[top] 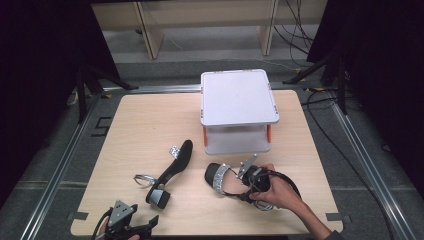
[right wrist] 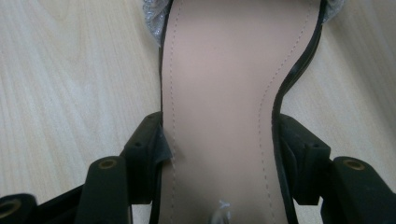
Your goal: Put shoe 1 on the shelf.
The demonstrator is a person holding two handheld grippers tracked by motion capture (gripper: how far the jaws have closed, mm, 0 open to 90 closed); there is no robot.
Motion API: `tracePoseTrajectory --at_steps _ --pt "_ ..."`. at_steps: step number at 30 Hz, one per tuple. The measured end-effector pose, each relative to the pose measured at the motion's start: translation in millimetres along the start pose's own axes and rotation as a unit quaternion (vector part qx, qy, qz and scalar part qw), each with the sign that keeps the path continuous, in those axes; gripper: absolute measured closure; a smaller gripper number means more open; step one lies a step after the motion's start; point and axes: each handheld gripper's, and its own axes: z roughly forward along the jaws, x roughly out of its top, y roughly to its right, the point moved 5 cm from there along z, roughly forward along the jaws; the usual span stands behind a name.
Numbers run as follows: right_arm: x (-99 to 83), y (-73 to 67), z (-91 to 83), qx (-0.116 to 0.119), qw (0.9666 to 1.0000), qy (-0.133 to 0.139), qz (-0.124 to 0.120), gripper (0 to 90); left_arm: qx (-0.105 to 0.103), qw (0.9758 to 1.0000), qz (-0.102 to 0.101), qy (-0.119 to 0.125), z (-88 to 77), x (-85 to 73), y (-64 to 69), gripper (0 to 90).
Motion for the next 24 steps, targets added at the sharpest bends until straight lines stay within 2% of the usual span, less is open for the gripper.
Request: tracePoseTrajectory --at_steps 2,3,4,5,7,8,9,12,13,14,22,24 --pt "2.1 -0.7 -1.4 0.001 1.0 0.007 -0.003 41.2 -0.007 0.9999 0.004 0.009 1.7 0.0 -0.4 15.2" --pt "3.0 -1.6 -3.2 0.004 0.9999 0.012 -0.001 41.2 -0.007 0.9999 0.004 0.009 1.7 0.0 -0.4 15.2" --pt "4.1 -2.0 -4.3 0.007 0.9998 0.017 0.002 41.4 -0.001 0.9999 0.013 0.005 0.9 -0.2 -3.3 15.2" --pt "5.5 -3.2 -6.1 0.01 0.9997 0.021 0.007 41.4 -0.003 0.9999 -0.001 0.012 0.5 0.4 -1.1 15.2" --pt "8.6 -6.2 -10.5 0.017 0.9995 0.023 0.014 41.6 0.001 1.0 -0.005 0.008 -0.8 0.1 -0.8 15.2" --pt "10.6 -4.3 -11.9 0.006 0.9994 0.032 0.006 41.6 0.001 1.0 -0.005 0.008 -0.8 -0.2 -0.7 15.2" --pt "11.6 -5.5 -14.1 0.002 0.9993 0.034 0.015 41.6 -0.001 1.0 0.0 0.007 -0.8 -0.7 -0.8 15.3" --pt "13.7 -6.1 -17.2 0.003 0.999 0.04 0.017 41.7 -0.001 0.9999 -0.002 0.01 0.0 -0.1 -0.3 15.3" --pt "14.0 -7.9 -18.4 0.012 0.999 0.038 0.022 41.8 -0.003 0.9999 0.001 0.01 0.0 -0.1 -0.5 15.3" --pt "16.2 -5.9 -20.0 -0.003 0.9988 0.049 0.011 41.9 -0.002 0.9999 0.001 0.01 -0.2 -0.7 -0.7 15.3" --pt "33.9 -9.3 -36.5 -0.005 0.9985 0.054 0.006 42.1 -0.001 0.9999 0.0 0.01 0.5 -0.3 -1.5 15.3" --pt "44.4 -10.3 -43.8 -0.007 0.9982 0.059 -0.007 42.1 0.0 1.0 -0.002 0.009 0.5 -0.2 -1.4 15.3"
